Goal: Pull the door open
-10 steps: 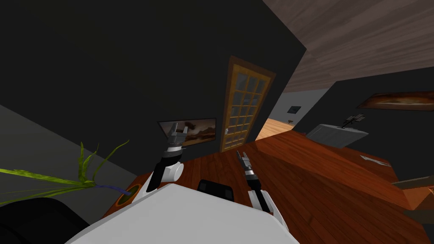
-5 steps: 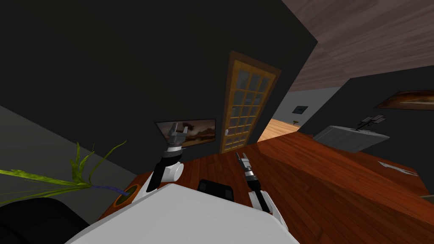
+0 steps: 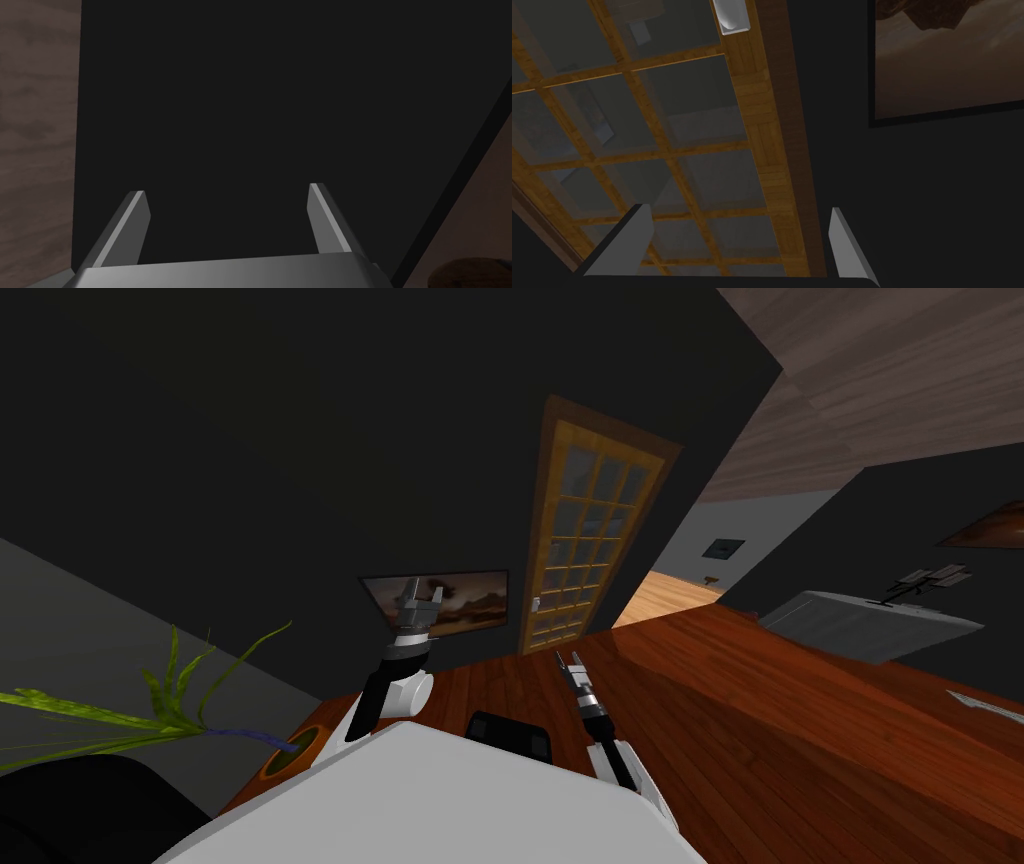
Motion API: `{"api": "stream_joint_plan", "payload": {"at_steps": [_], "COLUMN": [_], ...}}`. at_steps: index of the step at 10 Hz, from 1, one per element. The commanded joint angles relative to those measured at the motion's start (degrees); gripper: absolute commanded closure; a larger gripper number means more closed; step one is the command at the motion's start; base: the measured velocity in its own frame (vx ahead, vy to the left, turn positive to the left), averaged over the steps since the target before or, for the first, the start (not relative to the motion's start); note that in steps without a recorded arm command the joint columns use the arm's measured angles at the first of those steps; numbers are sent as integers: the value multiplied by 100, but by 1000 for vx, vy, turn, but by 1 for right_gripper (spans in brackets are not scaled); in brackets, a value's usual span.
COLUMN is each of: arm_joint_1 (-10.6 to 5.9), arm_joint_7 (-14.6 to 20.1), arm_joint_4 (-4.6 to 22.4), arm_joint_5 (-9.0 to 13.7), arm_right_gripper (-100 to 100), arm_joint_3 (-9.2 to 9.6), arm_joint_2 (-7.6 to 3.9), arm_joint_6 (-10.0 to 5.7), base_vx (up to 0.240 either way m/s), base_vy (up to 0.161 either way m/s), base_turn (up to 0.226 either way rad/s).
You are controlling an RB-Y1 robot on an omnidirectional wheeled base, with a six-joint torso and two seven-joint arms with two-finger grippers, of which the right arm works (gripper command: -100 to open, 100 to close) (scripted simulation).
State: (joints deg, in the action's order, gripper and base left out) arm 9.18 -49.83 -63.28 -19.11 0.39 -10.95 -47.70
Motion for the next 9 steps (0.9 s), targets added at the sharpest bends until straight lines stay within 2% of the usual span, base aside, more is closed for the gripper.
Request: {"api": "stream_joint_plan", "payload": {"at_steps": [1, 3, 9], "arm_joint_1": [-53, -144, -334], "arm_joint_7": [-114, -291, -663], "arm_joint_4": [170, 443, 1017], "arm_joint_5": [-28, -80, -187], "arm_right_gripper": [-100, -100, -100], "arm_joint_3": [-4, -8, -18], "arm_joint_2": [-9, -36, -90], "arm_joint_6": [-83, -196, -431], "base_vx": [81, 91, 111], "base_vy": [-34, -18, -24], "base_turn": [40, 54, 41]}}
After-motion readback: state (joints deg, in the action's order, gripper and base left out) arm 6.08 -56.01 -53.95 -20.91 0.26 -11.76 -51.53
